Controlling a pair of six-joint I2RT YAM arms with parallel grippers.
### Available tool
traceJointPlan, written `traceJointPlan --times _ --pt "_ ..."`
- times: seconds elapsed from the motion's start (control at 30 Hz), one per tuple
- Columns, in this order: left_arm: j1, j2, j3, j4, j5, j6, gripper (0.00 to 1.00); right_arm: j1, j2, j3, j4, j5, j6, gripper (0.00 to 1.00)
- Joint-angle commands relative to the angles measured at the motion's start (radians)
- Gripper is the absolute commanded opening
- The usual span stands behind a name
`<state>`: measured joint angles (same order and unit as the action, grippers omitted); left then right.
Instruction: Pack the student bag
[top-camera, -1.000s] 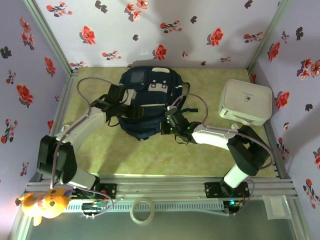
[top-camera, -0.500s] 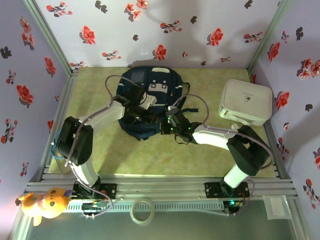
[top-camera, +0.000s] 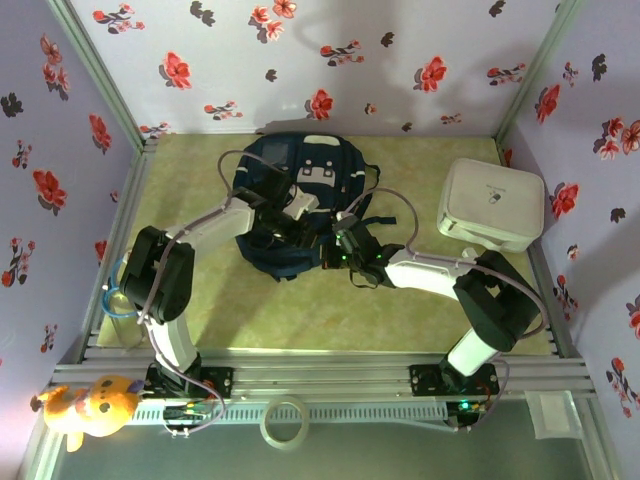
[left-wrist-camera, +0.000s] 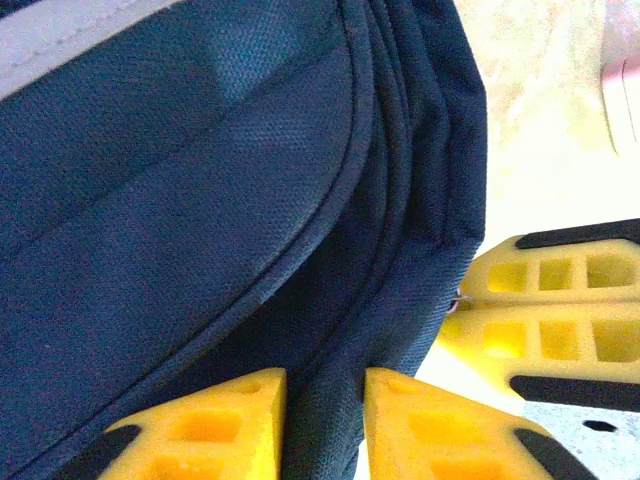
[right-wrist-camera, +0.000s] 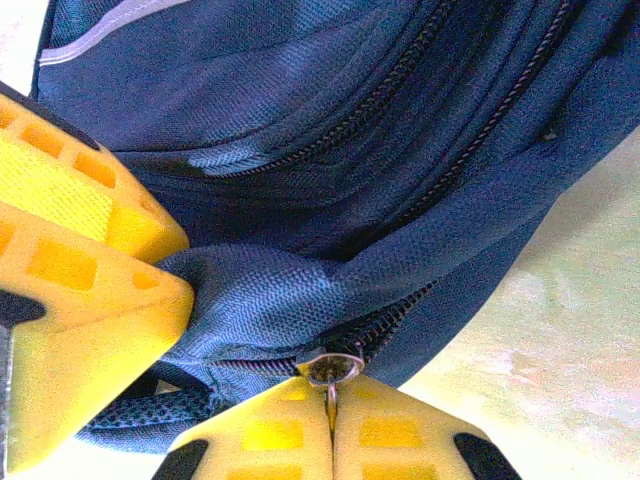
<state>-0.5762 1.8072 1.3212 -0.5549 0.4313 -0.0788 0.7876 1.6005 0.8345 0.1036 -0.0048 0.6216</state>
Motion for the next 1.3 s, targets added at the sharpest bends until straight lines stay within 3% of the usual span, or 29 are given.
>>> traceJointPlan --times 0.0,0.1,0.13,0.4,0.63,0.97,1.27 --pt "-0.004 0.001 0.026 -0.055 0.023 0.039 0.15 -0.027 -0.032 -0.006 0.007 -0.005 0.013 0.00" --pt "-0.004 -0.017 0.032 -0.086 0.023 0.054 0.00 -0.062 -0.046 -0.031 0.000 -0.051 -0.008 0.03" --pt "-0.004 -0.026 0.034 -0.101 0.019 0.074 0.00 -0.076 -0.057 -0.037 -0.016 -0.058 -0.022 0.03" --pt "-0.004 -0.098 0.015 -0.166 -0.037 0.092 0.00 -0.172 -0.092 -0.022 -0.131 -0.092 -0.157 0.05" --pt "-0.007 -0.141 0.003 -0.212 -0.055 0.102 0.00 -0.220 -0.077 0.018 -0.165 -0.033 -0.198 0.07" --pt "-0.021 -0.185 -0.017 -0.218 -0.046 0.085 0.00 -0.282 0.019 0.156 -0.312 0.119 -0.143 0.03" --pt "-0.025 -0.237 -0.065 -0.228 -0.052 0.063 0.00 -0.363 0.116 0.262 -0.275 0.036 -0.230 0.04"
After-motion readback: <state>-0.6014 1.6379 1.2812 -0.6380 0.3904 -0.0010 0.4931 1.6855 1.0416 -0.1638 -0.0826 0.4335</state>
